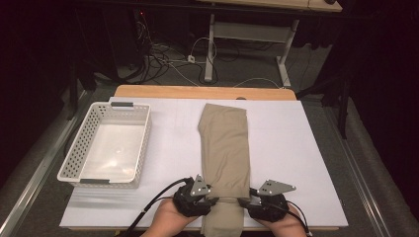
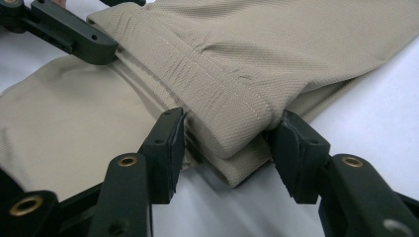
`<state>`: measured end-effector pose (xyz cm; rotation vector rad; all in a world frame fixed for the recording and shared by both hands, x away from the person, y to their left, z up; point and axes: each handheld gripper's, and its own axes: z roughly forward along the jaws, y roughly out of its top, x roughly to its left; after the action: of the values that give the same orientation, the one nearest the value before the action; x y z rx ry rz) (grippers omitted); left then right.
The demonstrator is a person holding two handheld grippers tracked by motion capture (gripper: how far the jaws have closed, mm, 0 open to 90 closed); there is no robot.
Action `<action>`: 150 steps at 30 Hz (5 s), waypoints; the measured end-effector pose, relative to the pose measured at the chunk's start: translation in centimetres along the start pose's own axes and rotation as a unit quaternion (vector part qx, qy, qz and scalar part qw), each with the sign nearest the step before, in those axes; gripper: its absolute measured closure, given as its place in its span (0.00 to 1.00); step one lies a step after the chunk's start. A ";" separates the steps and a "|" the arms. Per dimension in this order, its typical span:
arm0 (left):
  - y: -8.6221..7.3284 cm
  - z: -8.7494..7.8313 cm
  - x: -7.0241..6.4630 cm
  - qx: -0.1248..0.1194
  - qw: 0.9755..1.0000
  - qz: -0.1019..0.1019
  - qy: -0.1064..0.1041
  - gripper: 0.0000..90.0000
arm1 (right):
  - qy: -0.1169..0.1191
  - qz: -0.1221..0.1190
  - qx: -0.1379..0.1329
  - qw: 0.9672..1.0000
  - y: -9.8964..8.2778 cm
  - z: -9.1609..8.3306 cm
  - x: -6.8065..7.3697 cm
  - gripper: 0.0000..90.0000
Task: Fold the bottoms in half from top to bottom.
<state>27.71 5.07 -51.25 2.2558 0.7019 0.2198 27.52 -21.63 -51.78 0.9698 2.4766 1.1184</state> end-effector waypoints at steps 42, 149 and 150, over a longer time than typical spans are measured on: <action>-1.1 -0.2 -0.2 -0.023 0.997 -0.049 -0.061 0.64 | 0.032 0.027 -0.022 0.999 -1.7 -1.2 1.1 0.63; -4.3 -5.4 3.4 -0.140 0.987 -0.073 0.015 0.00 | -0.118 0.075 -0.102 0.985 3.9 -0.2 -7.0 0.00; -4.3 -5.3 3.4 -0.140 0.987 -0.073 0.015 0.00 | -0.117 0.074 -0.103 0.985 4.1 0.0 -7.2 0.00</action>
<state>26.83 12.66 -50.72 1.9293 0.7952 0.2648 34.82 -24.40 -49.00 1.1633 2.0875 1.2011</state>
